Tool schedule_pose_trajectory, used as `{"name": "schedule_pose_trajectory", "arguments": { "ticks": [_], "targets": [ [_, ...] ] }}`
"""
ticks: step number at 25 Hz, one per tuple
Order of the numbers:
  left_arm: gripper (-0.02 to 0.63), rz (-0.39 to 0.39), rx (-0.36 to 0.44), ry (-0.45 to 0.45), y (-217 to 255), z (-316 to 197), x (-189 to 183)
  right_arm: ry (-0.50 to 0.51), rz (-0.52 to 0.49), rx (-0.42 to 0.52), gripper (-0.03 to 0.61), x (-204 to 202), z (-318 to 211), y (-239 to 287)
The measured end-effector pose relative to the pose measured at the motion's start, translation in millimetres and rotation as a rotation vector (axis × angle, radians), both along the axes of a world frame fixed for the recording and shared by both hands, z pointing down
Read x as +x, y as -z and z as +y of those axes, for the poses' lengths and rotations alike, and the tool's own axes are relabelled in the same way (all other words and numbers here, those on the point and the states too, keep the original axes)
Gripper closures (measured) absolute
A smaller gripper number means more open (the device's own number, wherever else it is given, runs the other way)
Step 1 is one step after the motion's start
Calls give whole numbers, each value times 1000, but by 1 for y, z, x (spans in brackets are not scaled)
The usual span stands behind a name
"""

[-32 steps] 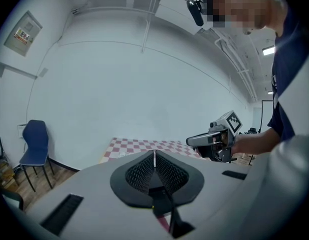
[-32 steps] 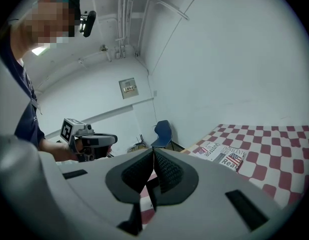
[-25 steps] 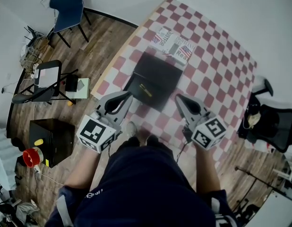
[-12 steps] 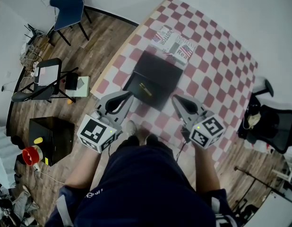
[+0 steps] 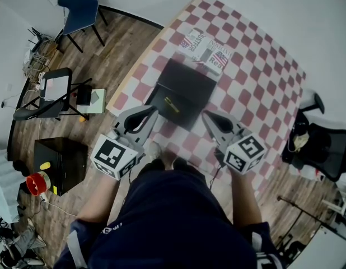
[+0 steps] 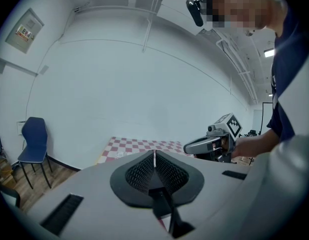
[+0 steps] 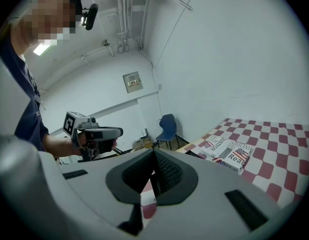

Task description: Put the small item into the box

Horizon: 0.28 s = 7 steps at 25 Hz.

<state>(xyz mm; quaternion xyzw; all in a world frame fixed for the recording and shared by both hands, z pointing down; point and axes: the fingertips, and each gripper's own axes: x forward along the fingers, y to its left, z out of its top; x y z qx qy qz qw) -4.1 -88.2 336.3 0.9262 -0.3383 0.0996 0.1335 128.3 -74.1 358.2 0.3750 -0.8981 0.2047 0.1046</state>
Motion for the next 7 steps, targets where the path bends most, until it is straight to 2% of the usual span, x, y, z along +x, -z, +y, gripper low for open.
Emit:
{"name": "schedule_pose_trajectory", "arguments": {
  "ticks": [7],
  "targets": [
    [575, 2, 4, -3, 1, -5, 5, 11, 7, 1, 561, 3, -6, 0]
  ]
}}
